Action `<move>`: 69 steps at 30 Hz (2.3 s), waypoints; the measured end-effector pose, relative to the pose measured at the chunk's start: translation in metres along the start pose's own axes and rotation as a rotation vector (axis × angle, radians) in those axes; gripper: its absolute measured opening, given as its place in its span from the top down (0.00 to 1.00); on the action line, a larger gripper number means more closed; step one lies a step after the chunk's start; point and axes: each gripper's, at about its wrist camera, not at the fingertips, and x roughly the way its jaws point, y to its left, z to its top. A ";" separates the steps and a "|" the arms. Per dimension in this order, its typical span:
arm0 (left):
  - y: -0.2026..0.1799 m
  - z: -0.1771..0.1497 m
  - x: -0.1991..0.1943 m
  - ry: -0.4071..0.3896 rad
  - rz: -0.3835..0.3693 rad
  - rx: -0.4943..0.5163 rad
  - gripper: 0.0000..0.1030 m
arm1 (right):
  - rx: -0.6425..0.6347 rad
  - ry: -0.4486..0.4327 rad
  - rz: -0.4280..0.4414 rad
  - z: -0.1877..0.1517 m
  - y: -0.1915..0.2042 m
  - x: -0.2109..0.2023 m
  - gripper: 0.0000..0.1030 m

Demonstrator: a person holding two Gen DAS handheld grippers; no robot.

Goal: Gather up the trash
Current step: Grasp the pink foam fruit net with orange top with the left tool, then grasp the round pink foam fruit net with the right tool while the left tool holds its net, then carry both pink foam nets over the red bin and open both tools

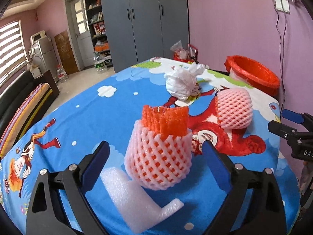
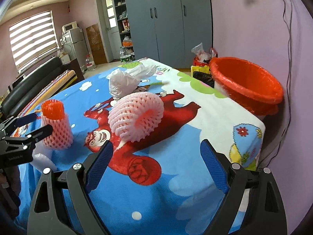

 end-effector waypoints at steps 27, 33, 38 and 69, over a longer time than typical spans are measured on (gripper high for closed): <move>-0.003 -0.007 0.009 -0.006 -0.054 -0.017 0.69 | -0.094 0.011 0.117 0.015 0.031 0.047 0.78; -0.005 -0.002 -0.013 -0.063 -0.030 -0.015 0.69 | -0.093 -0.035 0.116 0.014 0.026 0.021 0.78; -0.013 0.002 -0.030 -0.097 -0.020 -0.006 0.69 | -0.095 -0.069 0.116 0.011 0.022 0.000 0.78; -0.103 0.016 -0.076 -0.180 -0.038 0.144 0.69 | -0.049 -0.250 0.046 -0.001 -0.026 -0.086 0.78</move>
